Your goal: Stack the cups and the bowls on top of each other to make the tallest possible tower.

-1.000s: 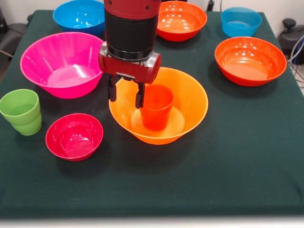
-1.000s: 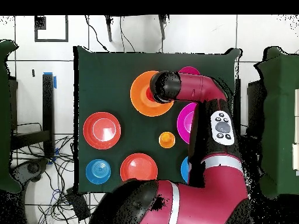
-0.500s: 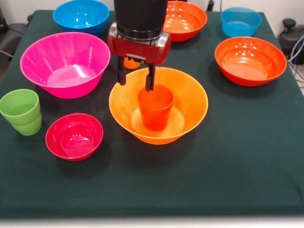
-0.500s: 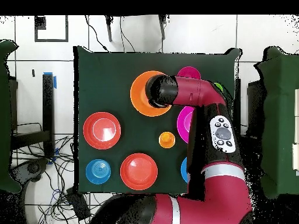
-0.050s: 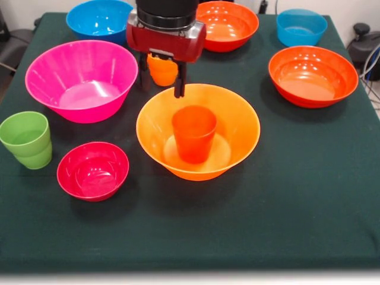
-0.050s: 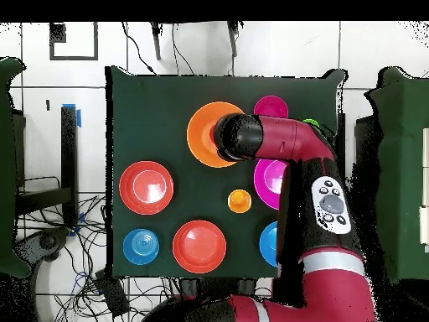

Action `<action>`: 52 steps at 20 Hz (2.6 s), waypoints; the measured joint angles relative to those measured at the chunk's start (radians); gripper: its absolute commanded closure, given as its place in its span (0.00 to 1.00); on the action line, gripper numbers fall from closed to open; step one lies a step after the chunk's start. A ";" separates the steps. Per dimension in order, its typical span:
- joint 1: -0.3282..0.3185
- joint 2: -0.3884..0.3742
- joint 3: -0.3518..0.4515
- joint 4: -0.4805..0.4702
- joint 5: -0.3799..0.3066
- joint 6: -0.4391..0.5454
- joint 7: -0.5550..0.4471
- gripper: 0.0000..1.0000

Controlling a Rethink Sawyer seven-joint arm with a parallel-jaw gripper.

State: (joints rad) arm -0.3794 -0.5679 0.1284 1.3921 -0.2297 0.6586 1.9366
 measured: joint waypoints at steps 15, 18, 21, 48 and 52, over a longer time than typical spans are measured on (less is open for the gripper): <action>-0.082 -0.010 0.006 0.064 -0.066 0.000 0.000 0.00; -0.084 -0.008 0.007 0.070 -0.086 0.000 0.000 0.00; -0.084 -0.007 0.010 0.073 -0.098 0.000 0.000 0.00; -0.108 0.007 0.062 0.093 -0.144 -0.017 0.000 0.00; -0.087 0.001 0.062 0.099 -0.144 -0.017 0.000 0.00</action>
State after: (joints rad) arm -0.4667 -0.5665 0.1909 1.4911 -0.3738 0.6420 1.9366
